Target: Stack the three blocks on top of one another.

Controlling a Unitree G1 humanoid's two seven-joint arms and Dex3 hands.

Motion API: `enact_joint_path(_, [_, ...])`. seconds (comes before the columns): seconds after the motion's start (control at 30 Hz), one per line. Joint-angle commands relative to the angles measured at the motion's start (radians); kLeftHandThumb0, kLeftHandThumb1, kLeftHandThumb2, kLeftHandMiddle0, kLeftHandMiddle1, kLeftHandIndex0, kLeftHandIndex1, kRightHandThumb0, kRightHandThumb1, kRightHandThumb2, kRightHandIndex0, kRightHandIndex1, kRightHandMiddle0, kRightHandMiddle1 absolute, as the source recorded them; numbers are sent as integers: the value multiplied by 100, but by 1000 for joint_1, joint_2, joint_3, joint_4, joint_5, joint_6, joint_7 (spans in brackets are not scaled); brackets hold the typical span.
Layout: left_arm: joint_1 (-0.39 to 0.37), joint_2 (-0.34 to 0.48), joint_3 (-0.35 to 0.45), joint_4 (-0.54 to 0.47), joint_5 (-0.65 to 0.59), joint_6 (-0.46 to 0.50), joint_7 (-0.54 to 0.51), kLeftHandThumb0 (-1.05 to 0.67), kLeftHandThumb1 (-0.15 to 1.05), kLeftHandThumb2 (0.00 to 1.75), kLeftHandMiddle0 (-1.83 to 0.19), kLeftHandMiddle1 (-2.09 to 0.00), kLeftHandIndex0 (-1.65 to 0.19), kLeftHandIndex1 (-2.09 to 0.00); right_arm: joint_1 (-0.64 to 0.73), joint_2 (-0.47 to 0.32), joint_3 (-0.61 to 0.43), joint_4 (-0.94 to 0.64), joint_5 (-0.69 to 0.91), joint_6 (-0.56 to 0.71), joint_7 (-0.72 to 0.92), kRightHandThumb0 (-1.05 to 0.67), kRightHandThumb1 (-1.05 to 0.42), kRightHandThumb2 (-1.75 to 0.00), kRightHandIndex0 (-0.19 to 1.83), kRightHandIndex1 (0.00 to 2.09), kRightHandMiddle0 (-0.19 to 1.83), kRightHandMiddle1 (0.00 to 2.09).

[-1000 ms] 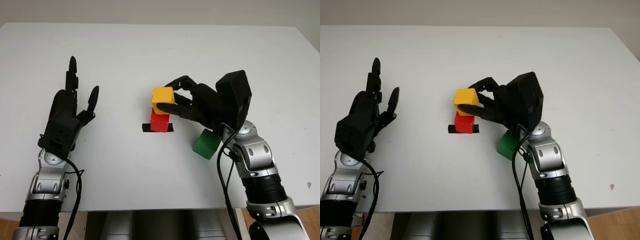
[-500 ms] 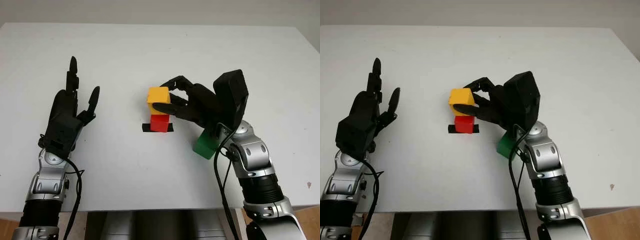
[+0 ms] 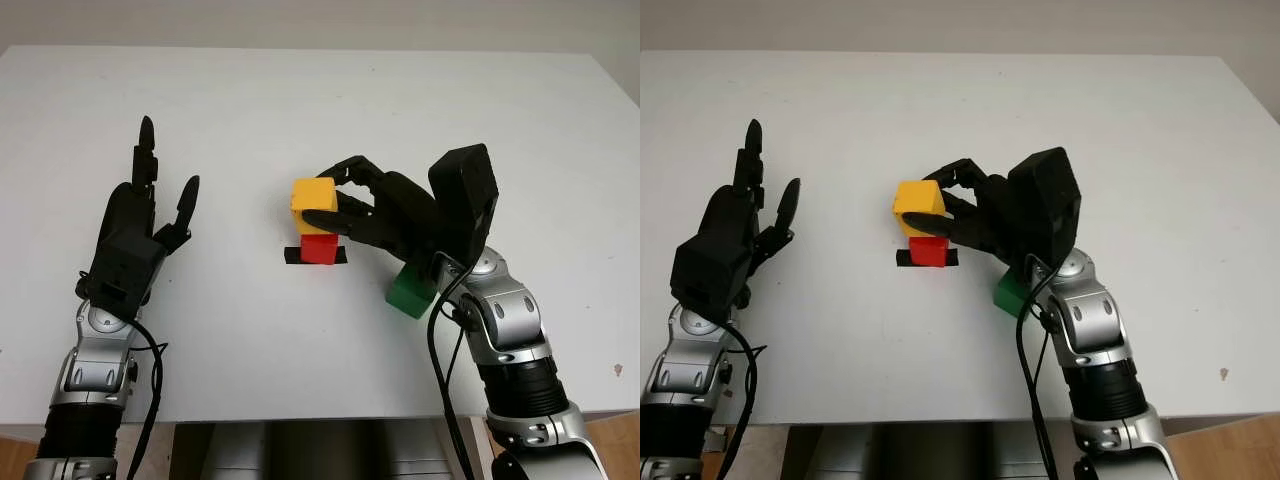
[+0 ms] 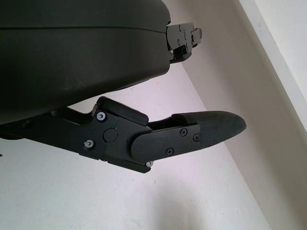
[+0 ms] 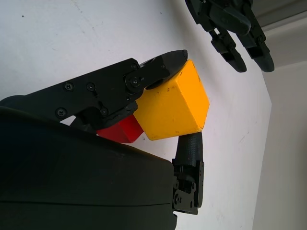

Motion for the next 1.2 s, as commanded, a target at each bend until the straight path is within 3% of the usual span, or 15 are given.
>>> enact_joint_path(0.0, [9,-4,-1,-11,-1,-12,3,-77,105,61,19,-2,16,-6,6,-4,0,-29,2,-4,1,-44,-105,-7,19,5,13,191])
enact_joint_path(0.8, [11,-1,-1,-9,-8,-30,-5,-77,105,61,19,0,13,-6,30,-27,18,-29,-33,-24,13,-46,-104,-5,17,5,14,189])
enact_joint_path(0.87, [10,-1,0,-7,-8,-34,-4,-77,105,61,19,-1,6,-10,34,-30,20,-38,-36,-30,12,-48,-103,-5,18,5,15,182])
enact_joint_path(1.17, [6,-2,-2,1,0,-31,-2,-77,105,61,19,-2,14,-6,39,-31,14,-52,-39,-19,5,-49,-101,-5,16,4,12,161])
